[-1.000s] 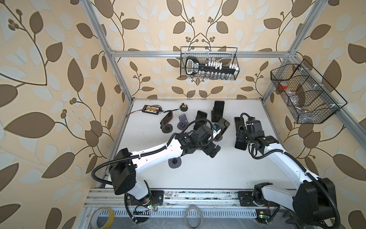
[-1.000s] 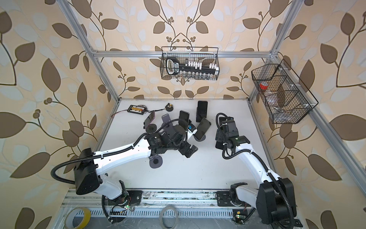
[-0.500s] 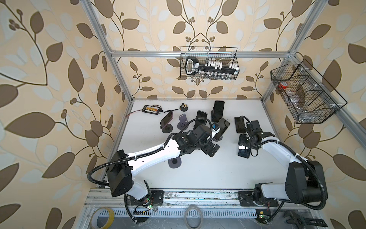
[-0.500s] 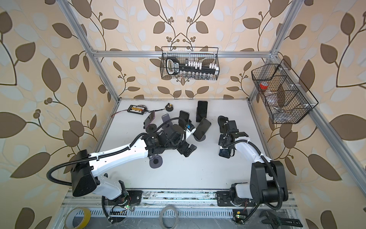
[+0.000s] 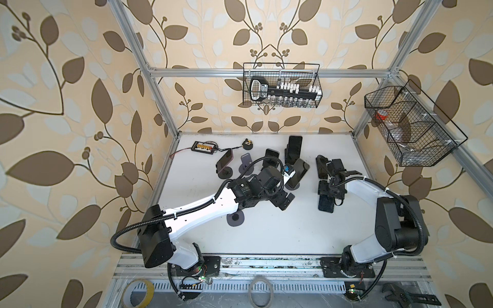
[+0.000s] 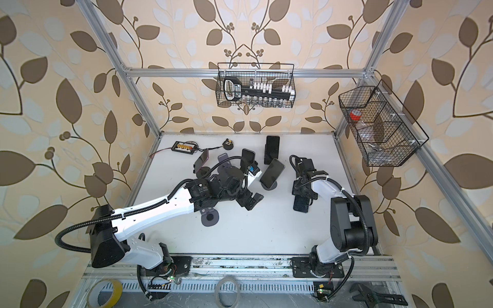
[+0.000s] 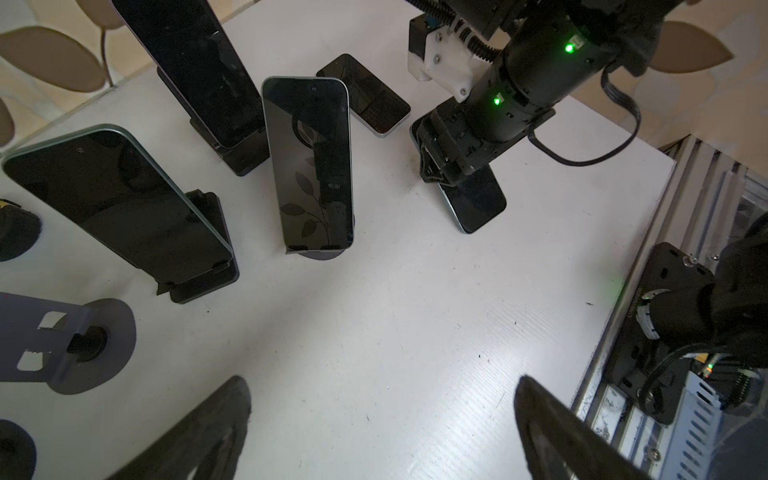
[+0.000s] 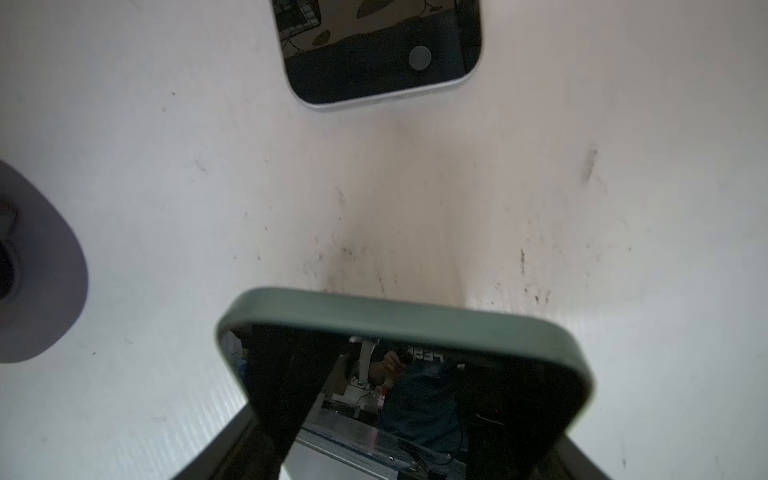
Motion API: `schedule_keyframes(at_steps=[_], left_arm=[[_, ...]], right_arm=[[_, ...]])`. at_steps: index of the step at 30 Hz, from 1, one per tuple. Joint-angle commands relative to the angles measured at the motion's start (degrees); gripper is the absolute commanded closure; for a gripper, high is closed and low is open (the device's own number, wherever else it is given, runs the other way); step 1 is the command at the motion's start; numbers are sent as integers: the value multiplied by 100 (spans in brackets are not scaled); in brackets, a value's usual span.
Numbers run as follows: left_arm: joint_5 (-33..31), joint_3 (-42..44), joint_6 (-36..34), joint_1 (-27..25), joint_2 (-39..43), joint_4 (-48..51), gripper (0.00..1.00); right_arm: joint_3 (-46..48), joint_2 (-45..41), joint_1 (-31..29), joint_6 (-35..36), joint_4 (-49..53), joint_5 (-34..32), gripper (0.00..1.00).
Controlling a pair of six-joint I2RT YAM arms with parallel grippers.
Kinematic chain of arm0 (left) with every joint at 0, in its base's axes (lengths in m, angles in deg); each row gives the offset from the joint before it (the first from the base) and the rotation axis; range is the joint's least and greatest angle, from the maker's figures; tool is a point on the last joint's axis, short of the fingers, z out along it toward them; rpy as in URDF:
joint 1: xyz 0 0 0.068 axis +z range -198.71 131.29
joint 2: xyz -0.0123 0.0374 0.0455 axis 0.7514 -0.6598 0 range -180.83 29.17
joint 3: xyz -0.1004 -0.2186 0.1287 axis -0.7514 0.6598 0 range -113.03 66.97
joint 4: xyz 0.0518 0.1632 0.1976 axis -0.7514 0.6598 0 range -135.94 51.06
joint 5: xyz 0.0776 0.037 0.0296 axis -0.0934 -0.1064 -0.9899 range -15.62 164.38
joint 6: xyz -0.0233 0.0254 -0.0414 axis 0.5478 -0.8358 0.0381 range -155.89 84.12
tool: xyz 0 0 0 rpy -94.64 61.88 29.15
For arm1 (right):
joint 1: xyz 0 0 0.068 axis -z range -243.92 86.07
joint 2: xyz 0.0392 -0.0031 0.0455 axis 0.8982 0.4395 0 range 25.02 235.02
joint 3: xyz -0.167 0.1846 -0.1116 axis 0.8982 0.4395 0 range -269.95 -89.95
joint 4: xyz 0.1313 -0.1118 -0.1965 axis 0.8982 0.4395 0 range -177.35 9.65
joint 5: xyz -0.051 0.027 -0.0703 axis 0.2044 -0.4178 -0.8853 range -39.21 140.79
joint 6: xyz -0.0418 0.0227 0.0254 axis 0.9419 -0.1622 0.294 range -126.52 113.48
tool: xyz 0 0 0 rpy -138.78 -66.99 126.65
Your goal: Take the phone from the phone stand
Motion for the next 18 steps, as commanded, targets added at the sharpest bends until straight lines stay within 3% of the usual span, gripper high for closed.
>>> schedule_keyframes(at_steps=[1,18], left_arm=[[-55,-16,-120,35,229,-74,1],[-228,-6,-256,18,259,-51,1]], right_arm=[[-286,229,25,150,52,-6,55],[-518,1018,129,254,53,-202,51]])
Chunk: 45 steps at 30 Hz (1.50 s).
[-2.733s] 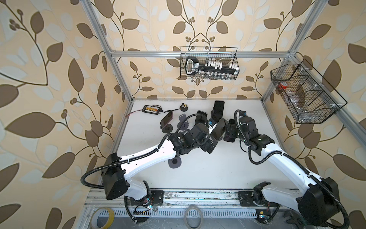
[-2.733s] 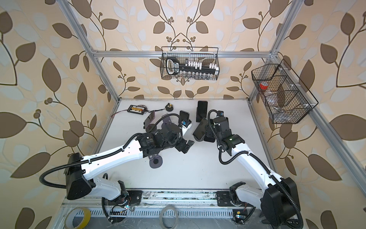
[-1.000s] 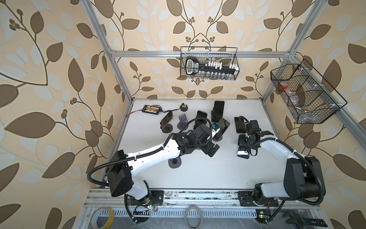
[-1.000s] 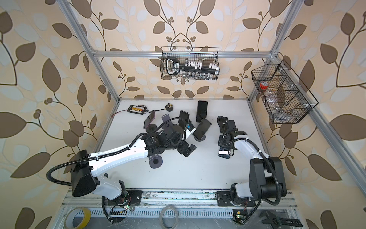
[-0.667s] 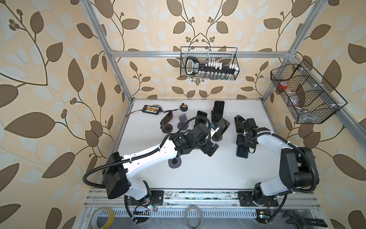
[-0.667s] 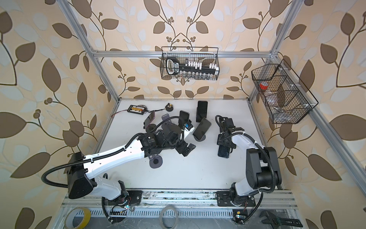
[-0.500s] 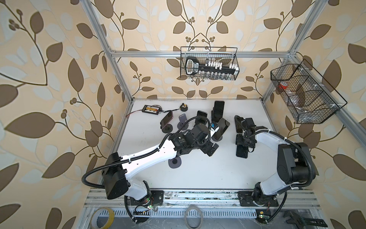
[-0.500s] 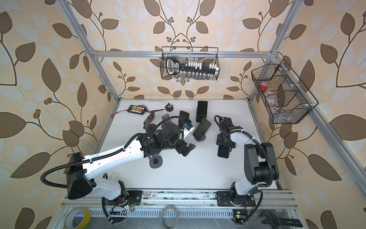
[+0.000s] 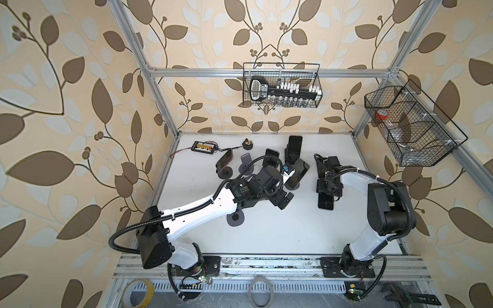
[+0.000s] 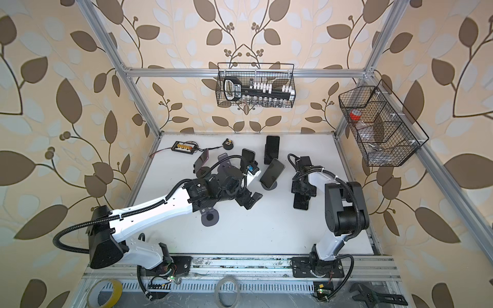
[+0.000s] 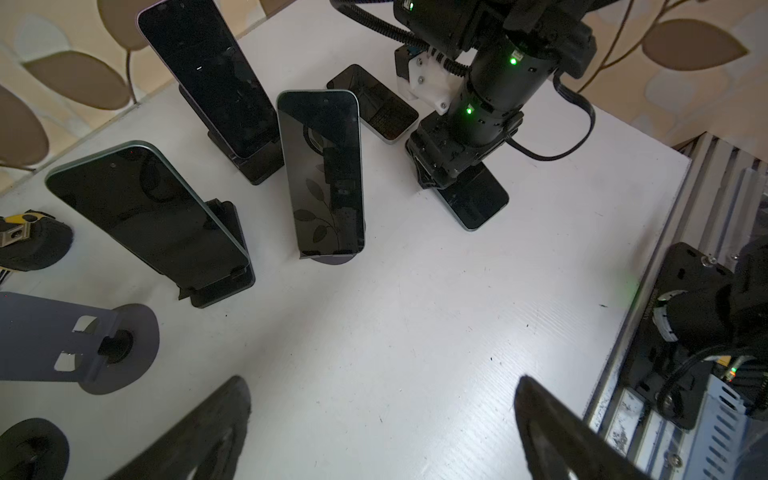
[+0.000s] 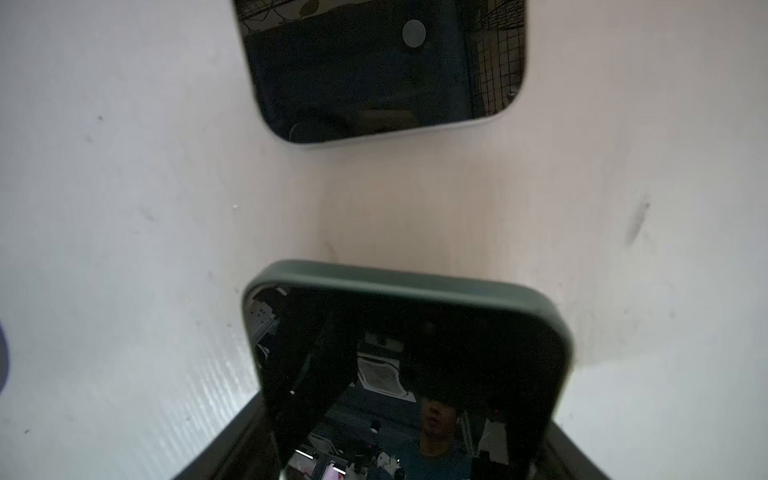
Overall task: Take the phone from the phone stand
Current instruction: 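Lower the green-framed phone toward the table beside the flat-lying phone with the right gripper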
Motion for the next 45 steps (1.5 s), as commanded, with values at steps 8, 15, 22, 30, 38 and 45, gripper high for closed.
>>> schedule_keyframes(at_steps=[8,15,22,30,38,45], left_arm=[[-75,-13,-90,1,195,-54,1],[-111,10,-104,-12,228,-64,1],[-154,1,-105,-35,242,-51,1],[-138,1,-95,-53,238,-50,1],[-213,23,-120,-96,283,-59,1],[-230,19,-139,-114,270,-48,1]], right_arm=[[42,244,83,30,-12,-269,46],[55,238,83,9,-27,-240,37],[56,287,83,10,4,-187,29],[366,94,143,-182,-9,-38,34],[524,-80,169,-237,-53,314,34],[557,-260,165,-317,138,257,34]])
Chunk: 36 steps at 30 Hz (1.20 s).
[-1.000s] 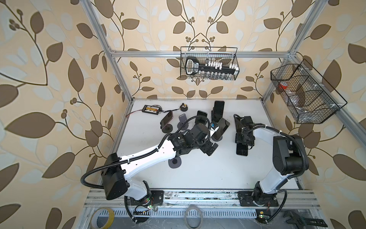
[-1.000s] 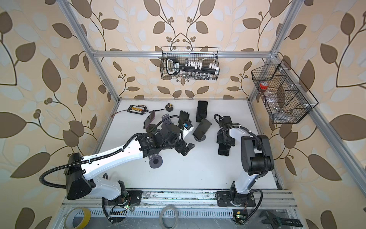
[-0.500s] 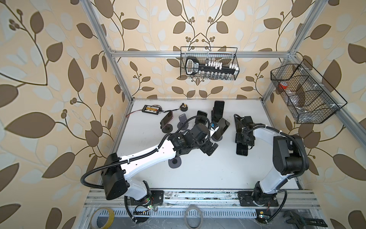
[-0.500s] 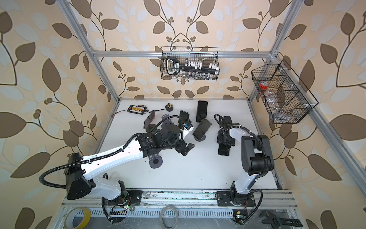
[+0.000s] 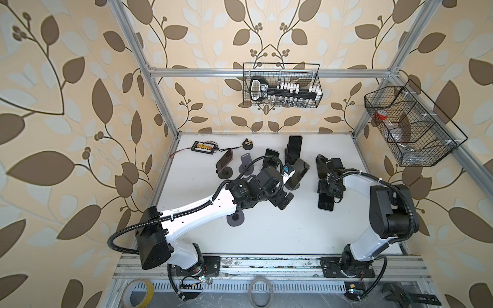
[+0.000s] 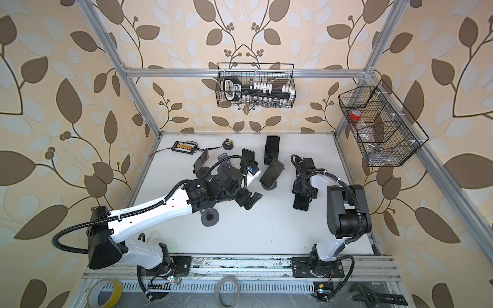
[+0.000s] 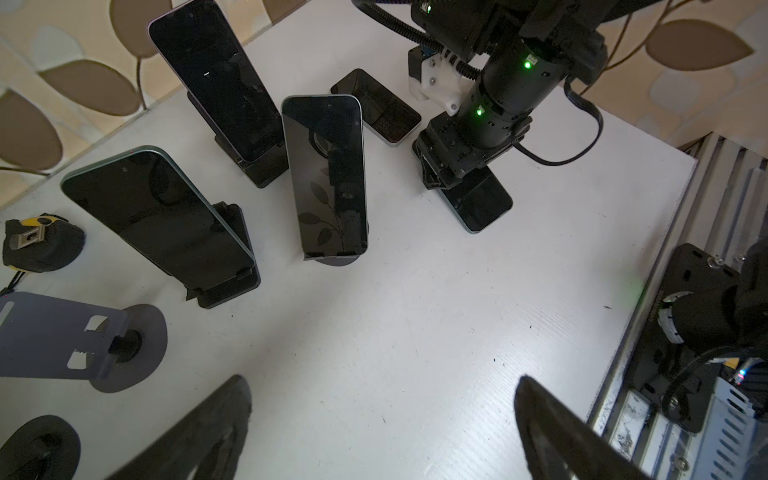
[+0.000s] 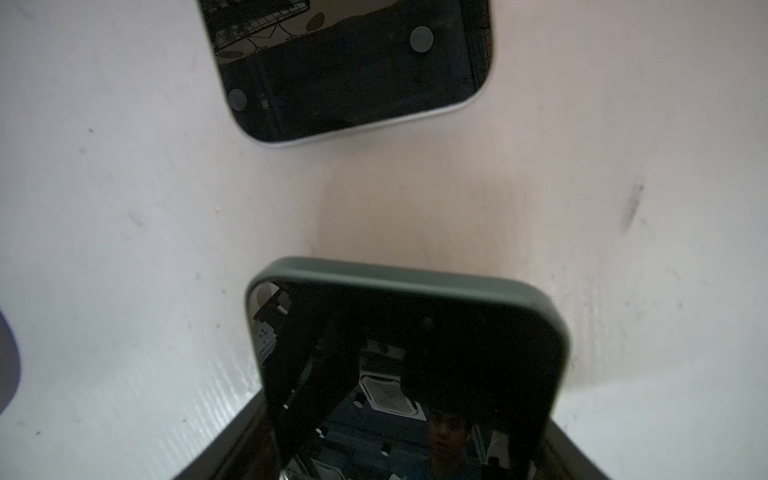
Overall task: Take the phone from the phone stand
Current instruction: 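Lower the green-framed phone toward the table beside the flat-lying phone with the right gripper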
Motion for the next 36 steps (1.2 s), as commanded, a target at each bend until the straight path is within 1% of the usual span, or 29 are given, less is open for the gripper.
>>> schedule_keyframes(at_steps=[1,4,6,14,17,28,31,36], left_arm=[[-78,6,-121,-59,217,-52,1],[-70,6,-112,-68,218,-56,1],[-53,6,-104,-66,218,-49,1],[-106,5,-129,-77,225,-54,1],[-79,5,-130,-77,226,-55,1],[-144,11,-139,-82,212,-55,1],[-130,6,-139,-86,198,-49,1],[-135,8,-139,-85,183,-54,1]], right_arm=[[270,-77,22,-133,393,48,34],[354,-172,16,-180,437,144,34],[357,-172,19,-185,446,135,31],[102,104,17,-107,410,-229,29],[40,249,12,-78,361,-268,28],[-124,625,12,-73,213,-301,17],[-61,572,8,-60,192,-321,17],[-46,557,9,-57,136,-277,20]])
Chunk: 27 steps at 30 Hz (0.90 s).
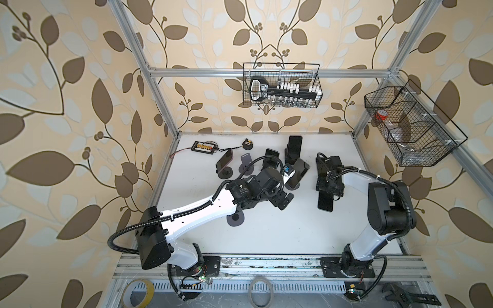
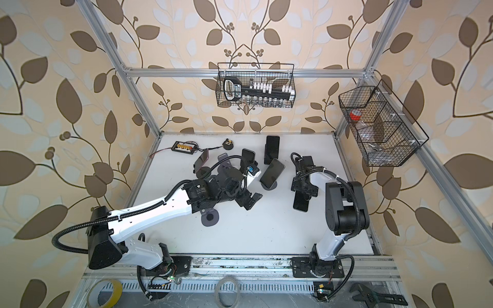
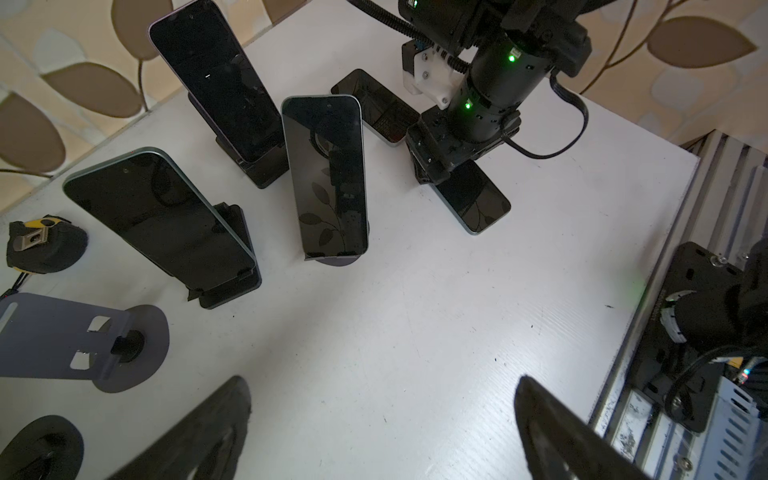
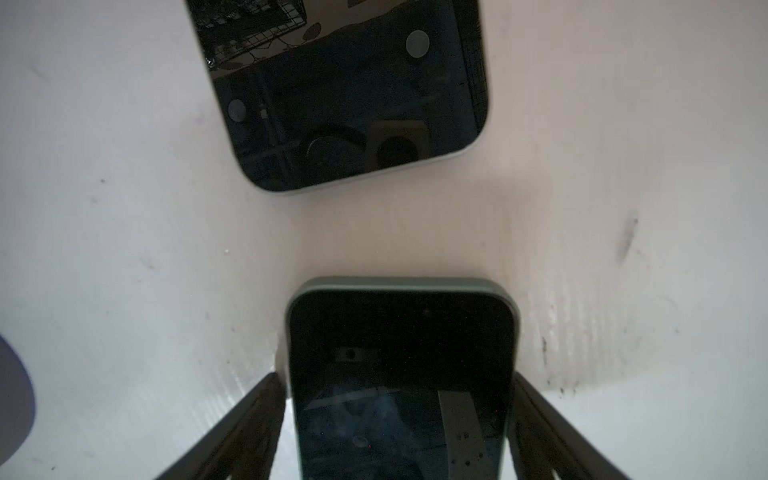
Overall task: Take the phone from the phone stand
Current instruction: 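Lower the green-framed phone toward the table beside the flat-lying phone with the right gripper, then open the right gripper to release the phone flat on the table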
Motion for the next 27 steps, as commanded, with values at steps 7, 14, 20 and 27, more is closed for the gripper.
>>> schedule_keyframes(at_steps=[7,14,20,27], left_arm=[[-111,6,-119,-42,190,-41,1],[-156,11,-140,-47,190,-49,1],[-206,32,-158,-49,166,-60,1],[-235,41,-181,-49,127,-66,1]], right_arm=[[219,255,6,-2,97,-203,20],[327,-181,-9,-130,-162,-81,16],[351,-646,-36,-141,-270,-70,14],[474,-1255,-55,-147,-451,36,13]])
